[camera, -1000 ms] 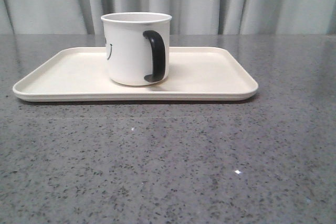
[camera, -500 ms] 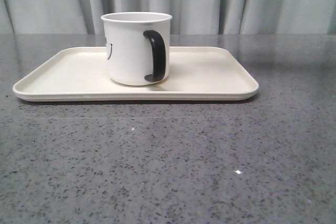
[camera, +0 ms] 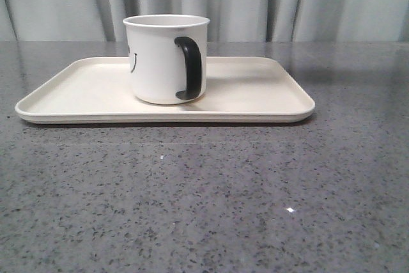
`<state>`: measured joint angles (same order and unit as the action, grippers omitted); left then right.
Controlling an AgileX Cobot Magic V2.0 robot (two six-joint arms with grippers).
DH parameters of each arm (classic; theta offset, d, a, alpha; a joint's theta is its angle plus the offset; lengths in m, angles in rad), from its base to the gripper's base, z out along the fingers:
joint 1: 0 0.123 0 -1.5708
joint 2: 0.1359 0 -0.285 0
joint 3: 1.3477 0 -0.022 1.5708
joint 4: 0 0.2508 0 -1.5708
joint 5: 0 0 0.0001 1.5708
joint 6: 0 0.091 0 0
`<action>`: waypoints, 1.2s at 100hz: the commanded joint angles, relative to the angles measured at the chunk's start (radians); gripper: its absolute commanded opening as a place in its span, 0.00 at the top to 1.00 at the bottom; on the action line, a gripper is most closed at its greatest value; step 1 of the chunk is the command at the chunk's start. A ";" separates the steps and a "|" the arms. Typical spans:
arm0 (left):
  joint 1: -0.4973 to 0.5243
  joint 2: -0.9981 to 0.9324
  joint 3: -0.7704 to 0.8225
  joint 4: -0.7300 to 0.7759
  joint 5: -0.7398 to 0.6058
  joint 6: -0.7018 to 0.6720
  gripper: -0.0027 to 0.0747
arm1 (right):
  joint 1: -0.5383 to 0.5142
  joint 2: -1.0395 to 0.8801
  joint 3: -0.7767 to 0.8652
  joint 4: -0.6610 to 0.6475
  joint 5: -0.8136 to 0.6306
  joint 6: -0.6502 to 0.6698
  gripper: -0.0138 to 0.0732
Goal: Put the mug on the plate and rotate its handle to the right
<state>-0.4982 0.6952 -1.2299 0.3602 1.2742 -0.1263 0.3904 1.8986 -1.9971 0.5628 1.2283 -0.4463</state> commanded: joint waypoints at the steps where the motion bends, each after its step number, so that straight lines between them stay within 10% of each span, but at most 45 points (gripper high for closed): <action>1: -0.008 0.003 -0.019 0.017 -0.035 -0.012 0.99 | -0.002 -0.038 -0.029 0.043 -0.027 -0.010 0.35; 120: -0.008 0.003 -0.019 0.017 -0.035 -0.012 0.99 | -0.002 0.144 -0.029 0.065 0.034 -0.007 0.41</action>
<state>-0.4982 0.6952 -1.2299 0.3602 1.2765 -0.1279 0.3904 2.0881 -1.9971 0.5817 1.2304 -0.4463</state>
